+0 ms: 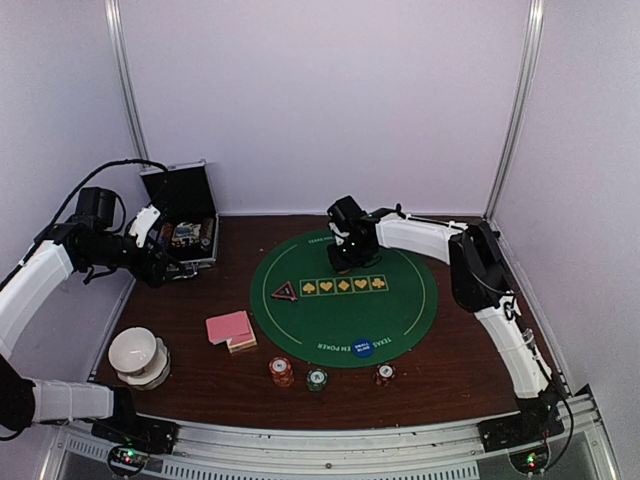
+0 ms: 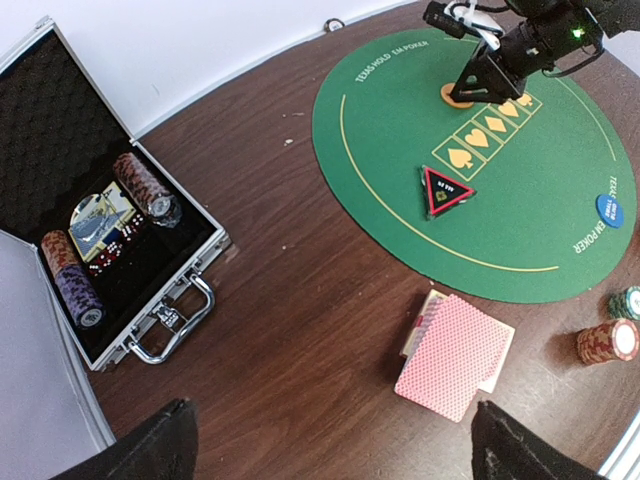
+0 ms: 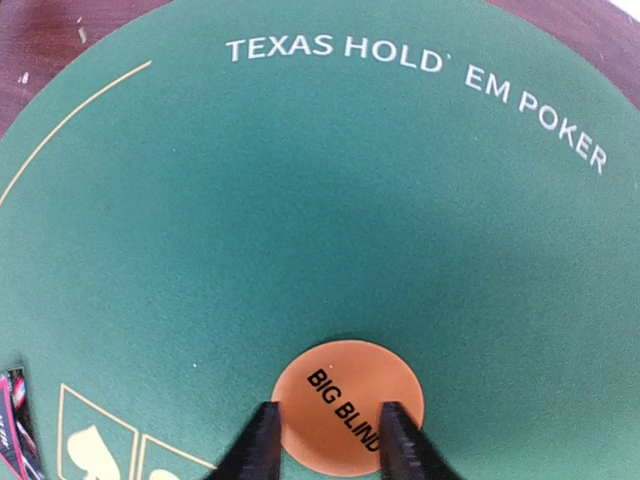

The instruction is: Distribute texas hold em gaming equipment

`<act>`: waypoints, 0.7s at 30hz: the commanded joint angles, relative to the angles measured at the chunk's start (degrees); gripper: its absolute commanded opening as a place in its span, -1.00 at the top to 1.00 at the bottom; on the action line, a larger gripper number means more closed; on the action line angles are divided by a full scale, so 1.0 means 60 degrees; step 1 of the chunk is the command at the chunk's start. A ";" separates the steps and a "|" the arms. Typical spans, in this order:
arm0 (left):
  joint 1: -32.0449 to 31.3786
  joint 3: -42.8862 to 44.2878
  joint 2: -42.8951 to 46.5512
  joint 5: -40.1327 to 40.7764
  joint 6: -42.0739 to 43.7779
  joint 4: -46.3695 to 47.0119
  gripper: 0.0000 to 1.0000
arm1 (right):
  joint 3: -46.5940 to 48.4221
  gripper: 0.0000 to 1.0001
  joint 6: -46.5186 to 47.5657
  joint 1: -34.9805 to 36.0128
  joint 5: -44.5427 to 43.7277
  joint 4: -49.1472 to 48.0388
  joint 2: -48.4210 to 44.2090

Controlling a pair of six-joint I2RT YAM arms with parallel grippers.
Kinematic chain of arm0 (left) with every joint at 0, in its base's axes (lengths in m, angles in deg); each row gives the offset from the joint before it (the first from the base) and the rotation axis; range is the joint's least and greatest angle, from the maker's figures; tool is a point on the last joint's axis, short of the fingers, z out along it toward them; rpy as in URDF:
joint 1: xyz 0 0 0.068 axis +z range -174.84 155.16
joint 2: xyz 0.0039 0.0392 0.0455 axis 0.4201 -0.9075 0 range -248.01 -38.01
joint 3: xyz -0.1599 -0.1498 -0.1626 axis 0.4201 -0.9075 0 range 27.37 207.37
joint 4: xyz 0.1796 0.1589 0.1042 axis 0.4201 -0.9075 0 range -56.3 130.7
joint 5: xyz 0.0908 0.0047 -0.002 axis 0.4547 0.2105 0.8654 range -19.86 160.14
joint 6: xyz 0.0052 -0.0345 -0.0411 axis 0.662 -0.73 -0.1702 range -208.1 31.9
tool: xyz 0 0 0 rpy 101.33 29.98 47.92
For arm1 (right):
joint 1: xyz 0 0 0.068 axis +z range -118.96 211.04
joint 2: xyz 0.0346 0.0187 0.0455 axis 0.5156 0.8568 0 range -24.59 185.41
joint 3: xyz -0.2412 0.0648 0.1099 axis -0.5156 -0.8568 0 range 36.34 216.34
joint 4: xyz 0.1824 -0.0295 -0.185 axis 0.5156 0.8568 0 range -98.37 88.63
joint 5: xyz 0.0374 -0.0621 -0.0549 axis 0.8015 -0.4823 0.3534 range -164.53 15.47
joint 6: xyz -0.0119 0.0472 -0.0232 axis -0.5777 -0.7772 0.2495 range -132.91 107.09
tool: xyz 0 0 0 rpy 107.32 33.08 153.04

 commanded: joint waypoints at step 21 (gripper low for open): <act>-0.0027 0.0160 0.0179 -0.0345 -0.0078 0.0019 -0.95 | -0.8046 -0.31 0.0149 0.2783 -0.0030 -0.0941 -0.5631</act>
